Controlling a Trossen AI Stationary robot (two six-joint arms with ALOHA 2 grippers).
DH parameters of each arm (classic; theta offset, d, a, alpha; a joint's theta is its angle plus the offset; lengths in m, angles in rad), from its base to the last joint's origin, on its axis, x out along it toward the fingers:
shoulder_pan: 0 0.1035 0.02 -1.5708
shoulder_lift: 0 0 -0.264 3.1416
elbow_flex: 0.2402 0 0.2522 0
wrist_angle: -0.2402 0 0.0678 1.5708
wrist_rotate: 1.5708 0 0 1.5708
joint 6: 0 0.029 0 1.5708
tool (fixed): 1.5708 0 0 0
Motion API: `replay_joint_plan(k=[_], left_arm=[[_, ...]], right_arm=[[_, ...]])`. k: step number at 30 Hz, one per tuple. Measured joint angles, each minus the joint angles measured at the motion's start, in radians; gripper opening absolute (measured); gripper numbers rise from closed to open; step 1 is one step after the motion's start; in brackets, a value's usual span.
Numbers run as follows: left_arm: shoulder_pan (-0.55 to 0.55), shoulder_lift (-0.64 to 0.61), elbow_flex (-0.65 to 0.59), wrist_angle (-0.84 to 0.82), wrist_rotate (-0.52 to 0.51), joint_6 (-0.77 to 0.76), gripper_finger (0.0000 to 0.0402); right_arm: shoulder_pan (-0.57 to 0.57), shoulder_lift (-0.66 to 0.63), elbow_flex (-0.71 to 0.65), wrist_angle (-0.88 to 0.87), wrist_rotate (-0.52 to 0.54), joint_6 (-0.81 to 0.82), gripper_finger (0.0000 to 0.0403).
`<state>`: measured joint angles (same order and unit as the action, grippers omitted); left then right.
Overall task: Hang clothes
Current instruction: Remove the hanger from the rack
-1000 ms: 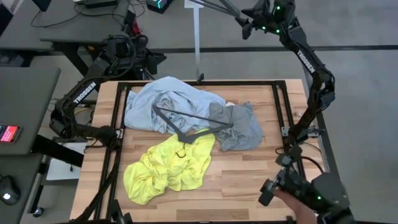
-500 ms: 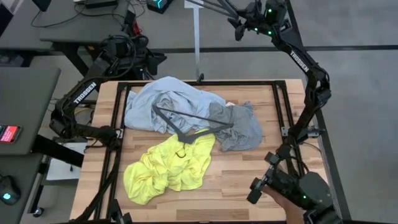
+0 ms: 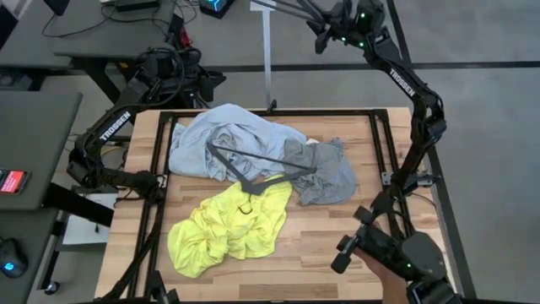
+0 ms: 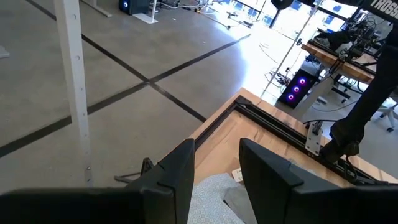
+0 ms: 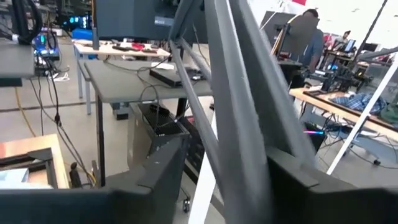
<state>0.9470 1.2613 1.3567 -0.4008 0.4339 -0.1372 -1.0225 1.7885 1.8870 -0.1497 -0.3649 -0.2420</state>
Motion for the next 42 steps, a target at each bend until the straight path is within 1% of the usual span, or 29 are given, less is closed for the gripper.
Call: replay_joint_plan(k=[5, 6, 13, 19, 27, 34, 38, 42], left_arm=[[0.0, 0.0, 0.0, 0.0, 0.0, -0.002, 0.0109], [0.0, 0.0, 0.0, 0.0, 0.0, -0.002, 0.0109], [0.0, 0.0, 0.0, 0.002, 0.0, -0.002, 0.0109], [0.0, 0.0, 0.0, 0.01, 0.0, -0.002, 0.0109], [0.0, 0.0, 0.0, 0.01, 0.0, 0.048, 0.0109], [-0.021, -0.001, 0.0, 0.009, 0.001, 0.134, 0.0109], [-0.031, -0.002, 0.014, -0.018, 0.002, 0.165, 0.0109], [-0.058, -0.021, 0.06, -0.063, -0.001, 0.202, 0.0109]], right_arm=[[-0.003, 0.0, 0.0, 0.02, -0.004, -0.004, 0.0034], [-0.003, 0.0, 0.0, 0.02, -0.002, -0.004, 0.0028], [-0.003, -0.009, 0.0, 0.014, -0.008, -0.003, 0.0028], [-0.004, -0.065, 0.0, -0.004, -0.007, -0.004, 0.0028], [0.006, -0.171, 0.0, -0.154, -0.003, -0.05, 0.0028], [0.071, -0.279, 0.0, -0.309, -0.003, -0.058, 0.0028], [0.145, -0.324, 0.0, -0.37, -0.001, -0.018, 0.0028], [0.233, -0.351, 0.001, -0.464, -0.006, 0.058, 0.0028]])
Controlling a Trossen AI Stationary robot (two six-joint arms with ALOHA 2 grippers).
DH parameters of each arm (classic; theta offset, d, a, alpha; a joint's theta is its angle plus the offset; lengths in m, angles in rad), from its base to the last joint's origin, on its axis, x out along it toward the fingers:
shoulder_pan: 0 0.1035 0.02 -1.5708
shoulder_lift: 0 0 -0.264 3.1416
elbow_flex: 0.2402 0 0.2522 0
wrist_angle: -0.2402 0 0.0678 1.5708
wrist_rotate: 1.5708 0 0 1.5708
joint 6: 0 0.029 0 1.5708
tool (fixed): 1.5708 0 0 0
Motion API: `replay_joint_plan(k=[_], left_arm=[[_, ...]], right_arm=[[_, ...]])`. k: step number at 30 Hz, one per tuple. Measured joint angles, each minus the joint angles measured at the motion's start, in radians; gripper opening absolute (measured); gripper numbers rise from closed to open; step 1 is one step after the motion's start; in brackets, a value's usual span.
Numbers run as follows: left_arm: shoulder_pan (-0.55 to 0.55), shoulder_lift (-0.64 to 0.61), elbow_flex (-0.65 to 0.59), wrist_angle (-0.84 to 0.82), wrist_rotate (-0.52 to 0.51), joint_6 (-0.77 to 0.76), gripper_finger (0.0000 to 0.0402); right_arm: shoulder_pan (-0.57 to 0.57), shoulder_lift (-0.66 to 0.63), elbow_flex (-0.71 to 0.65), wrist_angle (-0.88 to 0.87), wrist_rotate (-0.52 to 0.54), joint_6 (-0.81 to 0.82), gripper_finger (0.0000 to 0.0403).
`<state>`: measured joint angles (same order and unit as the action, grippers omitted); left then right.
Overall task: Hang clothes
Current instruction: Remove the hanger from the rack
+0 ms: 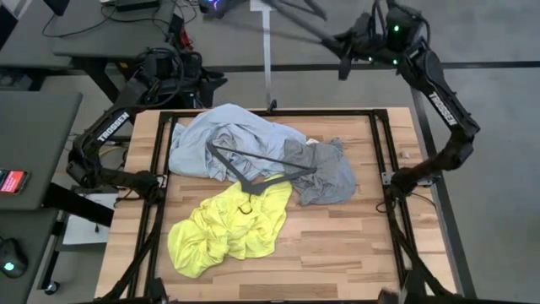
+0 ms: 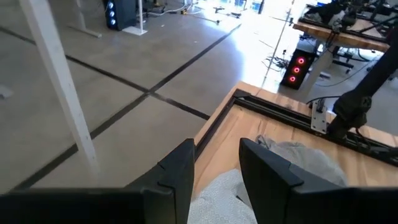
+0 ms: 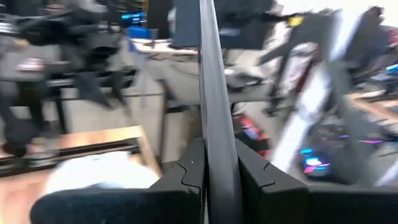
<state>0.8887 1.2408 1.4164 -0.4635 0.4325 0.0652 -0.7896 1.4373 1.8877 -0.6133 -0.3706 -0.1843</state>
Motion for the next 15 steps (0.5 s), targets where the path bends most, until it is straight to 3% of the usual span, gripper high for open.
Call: replay_joint_plan(k=[4, 10, 15], left_arm=[[-0.06, -0.043, 0.065, -0.104, -0.029, 0.064, 0.0109], [-0.269, -0.093, 0.135, -0.277, -0.342, 0.148, 0.0109], [-0.42, -0.105, 0.135, -0.369, -0.556, 0.036, 0.0109]], right_arm=[[0.09, 0.01, -0.016, -0.094, -0.068, 0.092, 0.0028], [0.211, 0.023, -0.146, -0.042, -0.095, 0.174, 0.0028], [0.27, 0.017, -0.348, 0.095, -0.102, 0.333, 0.0028]])
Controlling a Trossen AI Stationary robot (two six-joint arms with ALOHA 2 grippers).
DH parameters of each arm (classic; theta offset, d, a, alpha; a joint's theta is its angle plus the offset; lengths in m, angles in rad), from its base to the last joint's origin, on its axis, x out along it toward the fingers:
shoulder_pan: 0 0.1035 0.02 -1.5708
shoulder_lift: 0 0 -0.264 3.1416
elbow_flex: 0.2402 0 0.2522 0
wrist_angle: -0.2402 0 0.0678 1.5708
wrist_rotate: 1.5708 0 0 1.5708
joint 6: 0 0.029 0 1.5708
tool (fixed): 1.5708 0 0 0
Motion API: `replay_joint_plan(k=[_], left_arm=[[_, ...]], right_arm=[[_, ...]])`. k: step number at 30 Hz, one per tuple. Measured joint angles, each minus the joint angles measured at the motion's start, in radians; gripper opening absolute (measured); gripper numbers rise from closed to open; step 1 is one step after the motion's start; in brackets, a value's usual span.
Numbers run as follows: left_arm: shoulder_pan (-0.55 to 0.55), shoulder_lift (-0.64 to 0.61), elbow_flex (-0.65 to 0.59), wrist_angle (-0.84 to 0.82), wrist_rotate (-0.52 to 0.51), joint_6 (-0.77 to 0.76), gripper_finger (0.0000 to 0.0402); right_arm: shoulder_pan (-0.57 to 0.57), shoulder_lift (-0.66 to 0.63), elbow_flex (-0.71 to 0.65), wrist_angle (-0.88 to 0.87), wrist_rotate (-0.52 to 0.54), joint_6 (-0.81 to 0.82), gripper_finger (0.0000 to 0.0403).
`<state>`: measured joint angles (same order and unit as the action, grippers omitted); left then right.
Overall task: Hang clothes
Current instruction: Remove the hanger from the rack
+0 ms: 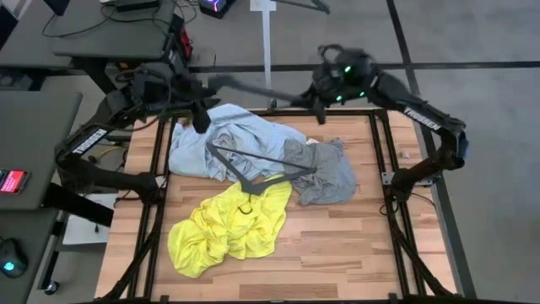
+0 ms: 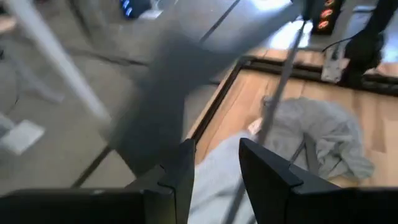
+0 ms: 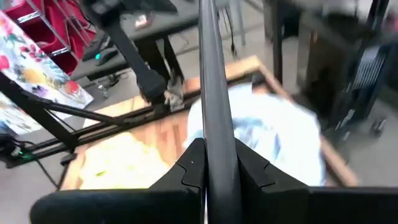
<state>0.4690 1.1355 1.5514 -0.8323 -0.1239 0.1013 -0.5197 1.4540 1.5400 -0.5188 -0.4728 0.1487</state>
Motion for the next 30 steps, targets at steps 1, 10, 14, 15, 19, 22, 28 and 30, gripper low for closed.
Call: replay_joint_plan(k=[1, 10, 14, 15, 19, 22, 28, 30], left_arm=[[-0.022, -0.001, 0.001, -0.023, -0.023, -0.035, 0.0109], [-0.13, 0.002, 0.0, -0.226, -0.073, -0.3, 0.0109], [-0.15, 0.015, 0.0, -0.278, -0.118, -0.325, 0.0109], [-0.152, 0.018, 0.0, -0.286, -0.124, -0.325, 0.0109], [-0.152, 0.031, 0.0, -0.284, -0.131, -0.301, 0.0109], [-0.152, 0.043, 0.0, -0.272, -0.13, -0.268, 0.0109], [-0.117, 0.066, 0.0, -0.275, -0.122, -0.22, 0.0109], [-0.095, 0.08, -0.001, -0.275, -0.11, -0.202, 0.0109]], right_arm=[[0.014, 0.0, -0.047, 0.035, -0.001, 0.033, 0.0028], [0.074, 0.0, -0.42, 0.245, 0.045, 0.265, 0.0047], [0.077, 0.007, -0.483, 0.181, 0.051, 0.268, 0.0094], [0.076, 0.007, -0.484, 0.152, 0.053, 0.262, 0.0105], [0.053, -0.018, -0.462, 0.06, 0.055, 0.202, 0.0143], [0.033, -0.055, -0.404, -0.044, 0.055, 0.131, 0.0171], [-0.042, -0.119, -0.246, -0.177, 0.055, 0.02, 0.0203], [-0.075, -0.123, -0.195, -0.176, 0.055, 0.007, 0.0204]])
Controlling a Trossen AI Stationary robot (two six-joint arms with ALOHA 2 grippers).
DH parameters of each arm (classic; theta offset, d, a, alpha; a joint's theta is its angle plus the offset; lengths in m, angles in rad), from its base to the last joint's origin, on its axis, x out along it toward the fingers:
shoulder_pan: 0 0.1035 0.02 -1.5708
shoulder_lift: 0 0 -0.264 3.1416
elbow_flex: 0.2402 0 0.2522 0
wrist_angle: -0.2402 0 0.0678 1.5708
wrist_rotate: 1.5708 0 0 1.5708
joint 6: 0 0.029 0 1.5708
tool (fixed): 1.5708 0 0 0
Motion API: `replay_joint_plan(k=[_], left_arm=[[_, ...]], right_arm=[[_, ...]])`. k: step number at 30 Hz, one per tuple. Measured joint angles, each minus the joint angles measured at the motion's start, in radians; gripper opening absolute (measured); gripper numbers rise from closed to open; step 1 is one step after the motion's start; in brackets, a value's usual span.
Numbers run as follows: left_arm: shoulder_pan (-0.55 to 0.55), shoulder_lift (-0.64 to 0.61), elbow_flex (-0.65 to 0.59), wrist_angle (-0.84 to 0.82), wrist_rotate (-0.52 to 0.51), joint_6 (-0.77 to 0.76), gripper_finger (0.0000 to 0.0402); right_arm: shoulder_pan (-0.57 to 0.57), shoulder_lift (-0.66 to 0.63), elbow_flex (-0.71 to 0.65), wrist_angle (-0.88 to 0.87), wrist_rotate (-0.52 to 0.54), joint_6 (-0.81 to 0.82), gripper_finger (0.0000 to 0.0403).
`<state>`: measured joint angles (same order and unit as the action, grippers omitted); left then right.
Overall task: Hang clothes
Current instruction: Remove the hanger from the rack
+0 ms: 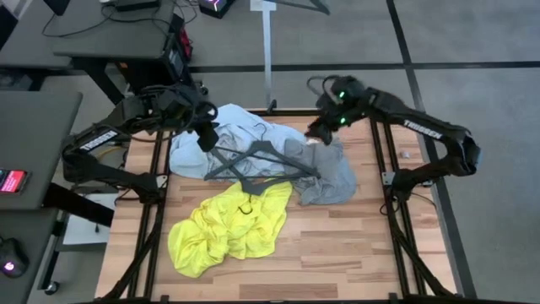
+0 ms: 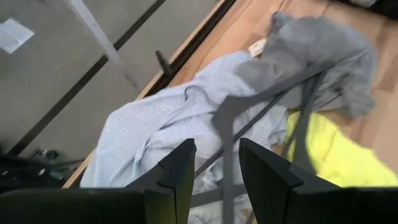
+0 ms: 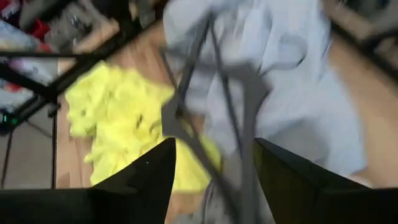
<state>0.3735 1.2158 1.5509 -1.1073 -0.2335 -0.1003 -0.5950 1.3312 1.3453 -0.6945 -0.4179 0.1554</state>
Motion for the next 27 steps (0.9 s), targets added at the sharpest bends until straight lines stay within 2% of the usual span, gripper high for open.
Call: replay_joint_plan(k=[4, 7, 9, 16, 22, 24, 27], left_arm=[[0.065, 0.033, 0.0, 0.011, 0.139, 0.051, 0.0109], [0.143, 0.07, 0.0, 0.012, 0.362, 0.097, 0.0109], [0.198, 0.096, 0.0, 0.022, 0.447, 0.125, 0.0109], [0.37, 0.145, 0.0, 0.09, 0.469, 0.272, 0.0109], [0.511, 0.146, 0.0, 0.169, 0.513, 0.341, 0.0109], [0.553, 0.147, 0.0, 0.189, 0.555, 0.342, 0.0109], [0.603, 0.146, 0.0, 0.197, 0.613, 0.343, 0.0109]], right_arm=[[-0.083, 0.006, 0.092, 0.032, 0.039, -0.081, 0.0204], [-0.16, 0.026, 0.128, 0.137, 0.091, -0.145, 0.0204], [-0.217, 0.044, 0.144, 0.229, 0.109, -0.164, 0.0204], [-0.418, 0.131, 0.222, 0.489, 0.112, -0.212, 0.0196], [-0.519, 0.209, 0.247, 0.823, 0.111, -0.341, 0.0193], [-0.544, 0.248, 0.259, 0.886, 0.104, -0.256, 0.0193], [-0.588, 0.328, 0.318, 0.89, 0.014, -0.126, 0.0193]])
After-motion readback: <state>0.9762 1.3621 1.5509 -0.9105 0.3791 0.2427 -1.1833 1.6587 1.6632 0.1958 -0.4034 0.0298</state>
